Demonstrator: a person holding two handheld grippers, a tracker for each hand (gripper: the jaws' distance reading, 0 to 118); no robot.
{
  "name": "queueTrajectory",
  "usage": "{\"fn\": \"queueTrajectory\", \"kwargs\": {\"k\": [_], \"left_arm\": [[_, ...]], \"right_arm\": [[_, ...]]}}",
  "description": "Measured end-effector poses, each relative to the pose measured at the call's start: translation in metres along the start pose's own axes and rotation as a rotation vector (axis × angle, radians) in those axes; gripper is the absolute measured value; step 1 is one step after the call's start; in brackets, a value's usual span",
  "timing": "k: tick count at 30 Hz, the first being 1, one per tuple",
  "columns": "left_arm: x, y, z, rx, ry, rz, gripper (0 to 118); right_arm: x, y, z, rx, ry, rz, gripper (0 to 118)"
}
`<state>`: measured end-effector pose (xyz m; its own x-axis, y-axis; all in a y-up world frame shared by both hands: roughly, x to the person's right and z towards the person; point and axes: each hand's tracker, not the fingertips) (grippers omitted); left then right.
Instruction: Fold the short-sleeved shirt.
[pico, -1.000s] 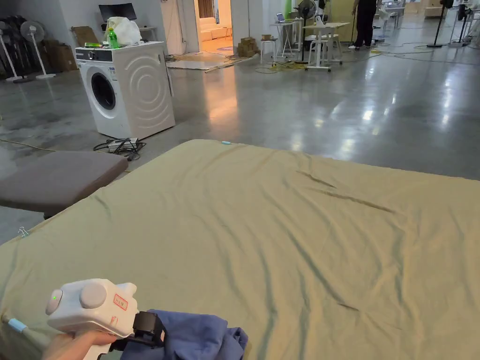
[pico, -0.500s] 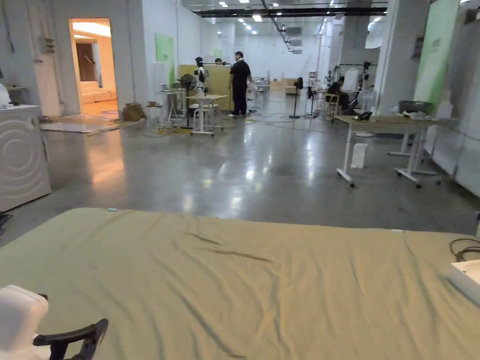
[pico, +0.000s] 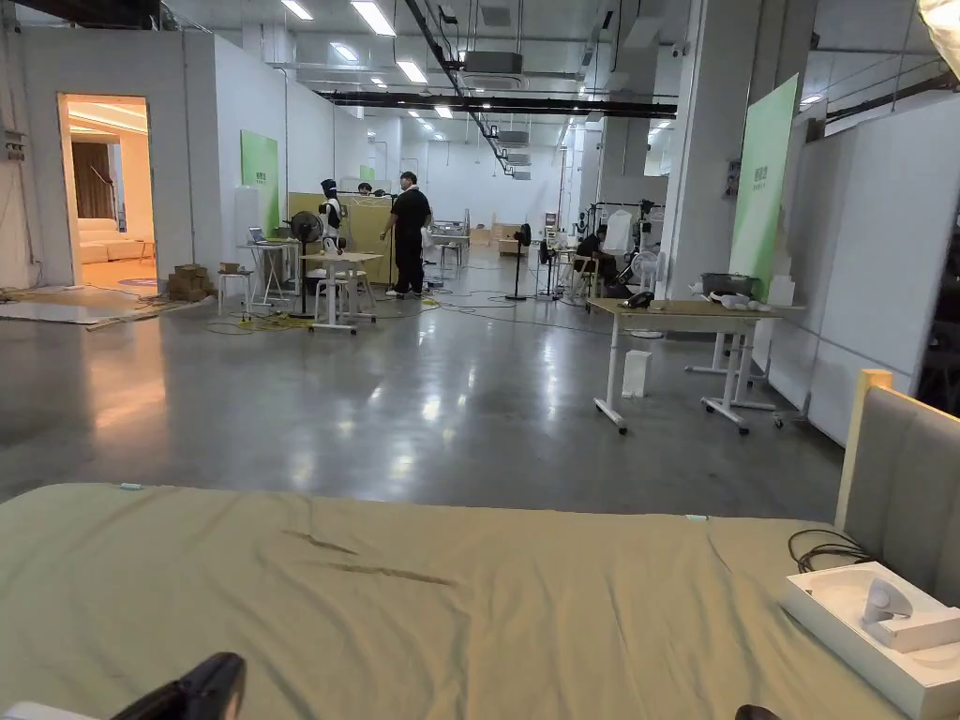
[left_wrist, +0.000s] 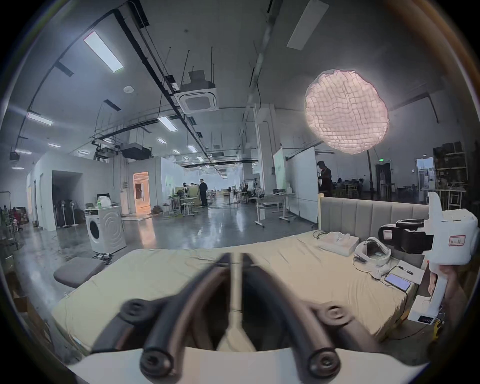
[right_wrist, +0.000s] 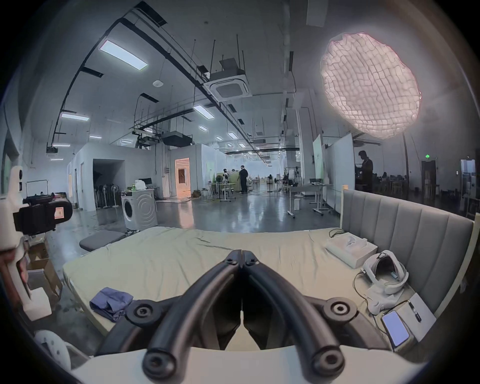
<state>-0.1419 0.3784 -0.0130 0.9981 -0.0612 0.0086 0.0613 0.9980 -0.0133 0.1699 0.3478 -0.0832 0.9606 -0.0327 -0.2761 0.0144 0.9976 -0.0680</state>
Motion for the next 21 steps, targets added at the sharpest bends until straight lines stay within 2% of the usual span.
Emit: {"fn": "queueTrajectory", "kwargs": {"k": [8,21], "left_arm": [[-0.008,-0.003,0.006,0.006,0.022,0.063,1],[0.003,-0.008,0.005,-0.014,-0.01,0.069,1]], "right_arm": [[0.026,-0.01,0.004,-0.023,-0.009,-0.015,0],[0.027,-0.018,0.008,-0.04,-0.032,0.013,0]]}}
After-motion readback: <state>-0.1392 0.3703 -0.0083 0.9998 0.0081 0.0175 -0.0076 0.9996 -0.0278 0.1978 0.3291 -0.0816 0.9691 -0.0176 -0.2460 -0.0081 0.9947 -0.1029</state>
